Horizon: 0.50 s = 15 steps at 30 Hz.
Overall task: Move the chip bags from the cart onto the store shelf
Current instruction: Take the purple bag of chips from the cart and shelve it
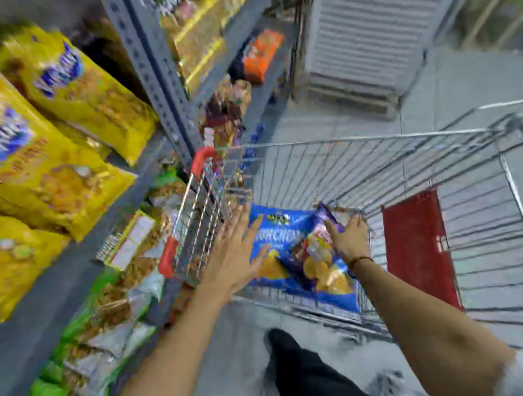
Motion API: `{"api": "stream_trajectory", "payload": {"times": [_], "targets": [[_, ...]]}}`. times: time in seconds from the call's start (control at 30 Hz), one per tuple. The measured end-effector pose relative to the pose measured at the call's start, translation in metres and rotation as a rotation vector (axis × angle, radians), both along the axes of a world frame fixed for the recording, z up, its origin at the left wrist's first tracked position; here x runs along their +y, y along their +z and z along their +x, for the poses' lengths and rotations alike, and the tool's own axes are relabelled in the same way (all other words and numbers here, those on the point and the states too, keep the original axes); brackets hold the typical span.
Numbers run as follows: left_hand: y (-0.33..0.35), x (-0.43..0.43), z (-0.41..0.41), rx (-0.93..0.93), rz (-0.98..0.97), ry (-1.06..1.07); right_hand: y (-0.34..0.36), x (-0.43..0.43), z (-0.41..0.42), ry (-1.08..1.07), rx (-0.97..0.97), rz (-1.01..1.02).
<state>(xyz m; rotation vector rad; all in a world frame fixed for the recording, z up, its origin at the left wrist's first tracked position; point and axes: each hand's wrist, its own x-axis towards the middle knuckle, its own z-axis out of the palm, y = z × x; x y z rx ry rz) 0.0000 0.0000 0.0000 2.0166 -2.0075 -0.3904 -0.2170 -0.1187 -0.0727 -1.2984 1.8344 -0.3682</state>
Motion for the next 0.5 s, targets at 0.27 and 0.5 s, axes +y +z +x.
{"api": "stream_trajectory", "payload": {"times": [0.27,0.5], "targets": [[-0.033,0.019,-0.015,0.181,0.242,0.034,-0.061,0.024,-0.011,-0.364,-0.427,0.595],[-0.03,0.02,-0.013,0.169,0.259,0.062,-0.102,0.016,0.01,-0.447,-0.57,0.571]]}}
